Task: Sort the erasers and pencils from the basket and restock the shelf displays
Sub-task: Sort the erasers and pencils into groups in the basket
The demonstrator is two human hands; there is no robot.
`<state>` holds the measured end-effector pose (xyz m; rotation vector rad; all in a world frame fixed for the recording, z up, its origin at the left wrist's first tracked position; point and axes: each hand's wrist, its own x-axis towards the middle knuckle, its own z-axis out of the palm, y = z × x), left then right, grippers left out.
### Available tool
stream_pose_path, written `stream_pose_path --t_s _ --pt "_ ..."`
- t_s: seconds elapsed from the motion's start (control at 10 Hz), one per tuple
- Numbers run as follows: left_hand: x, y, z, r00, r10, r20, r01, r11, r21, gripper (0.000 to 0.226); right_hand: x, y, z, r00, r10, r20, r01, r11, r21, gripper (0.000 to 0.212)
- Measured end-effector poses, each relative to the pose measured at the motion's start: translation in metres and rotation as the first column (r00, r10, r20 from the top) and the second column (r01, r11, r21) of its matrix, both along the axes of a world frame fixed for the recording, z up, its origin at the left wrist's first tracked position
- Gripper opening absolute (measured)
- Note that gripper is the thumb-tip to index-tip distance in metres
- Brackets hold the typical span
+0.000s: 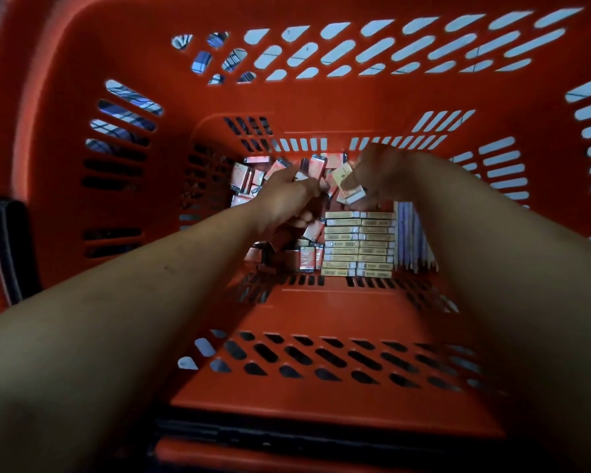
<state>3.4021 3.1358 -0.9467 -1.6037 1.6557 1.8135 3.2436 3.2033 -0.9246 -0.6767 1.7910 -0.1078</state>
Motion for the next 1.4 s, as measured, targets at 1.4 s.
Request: stream_pose_path --t_s 1.4 --pt "0.035 -0.026 -0.004 0.812 -0.542 0.215 0.57 0.662 -0.486 0.004 -0.027 -0.001 0.0 1.0 0.015 0.015 -0.015 1.0 0.006 0.015"
